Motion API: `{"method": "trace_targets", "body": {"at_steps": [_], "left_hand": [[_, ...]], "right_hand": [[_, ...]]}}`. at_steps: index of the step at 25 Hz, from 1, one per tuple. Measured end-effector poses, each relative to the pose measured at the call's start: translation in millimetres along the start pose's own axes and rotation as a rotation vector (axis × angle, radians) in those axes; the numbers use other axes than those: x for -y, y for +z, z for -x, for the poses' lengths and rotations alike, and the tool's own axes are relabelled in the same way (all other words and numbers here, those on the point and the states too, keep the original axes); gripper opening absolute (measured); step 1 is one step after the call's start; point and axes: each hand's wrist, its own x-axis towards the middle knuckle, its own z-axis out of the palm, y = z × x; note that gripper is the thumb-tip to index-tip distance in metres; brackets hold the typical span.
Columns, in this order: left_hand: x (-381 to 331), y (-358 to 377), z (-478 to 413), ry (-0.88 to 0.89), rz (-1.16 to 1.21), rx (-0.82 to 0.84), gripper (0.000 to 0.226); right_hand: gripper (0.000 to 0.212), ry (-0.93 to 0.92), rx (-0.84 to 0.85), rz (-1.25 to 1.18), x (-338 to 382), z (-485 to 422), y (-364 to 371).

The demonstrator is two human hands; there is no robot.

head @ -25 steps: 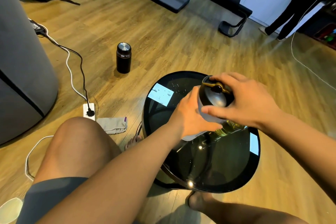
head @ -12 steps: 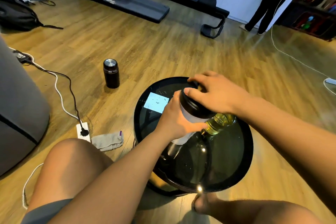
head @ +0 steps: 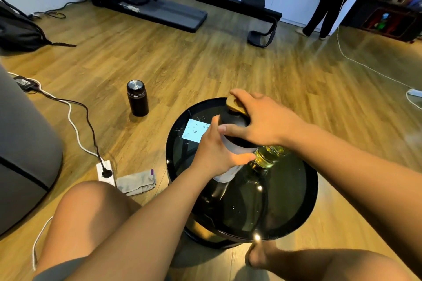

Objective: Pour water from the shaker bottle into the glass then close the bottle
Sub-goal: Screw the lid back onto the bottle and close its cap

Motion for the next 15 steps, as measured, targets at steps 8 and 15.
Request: {"method": "trace_targets", "body": {"at_steps": [8,15], "left_hand": [[-2.9,-1.3,2.3,0.112,0.020,-0.061,0.095],[-1.7,0.5,2.0,0.116,0.046,-0.046,0.101]], "right_hand": [[0.048,-0.253,-0.124,0.014,8.8,-7.3,-0.8],[0.056,-0.092,-0.282,-0.139,0.8,-8.4,14.1]]}}
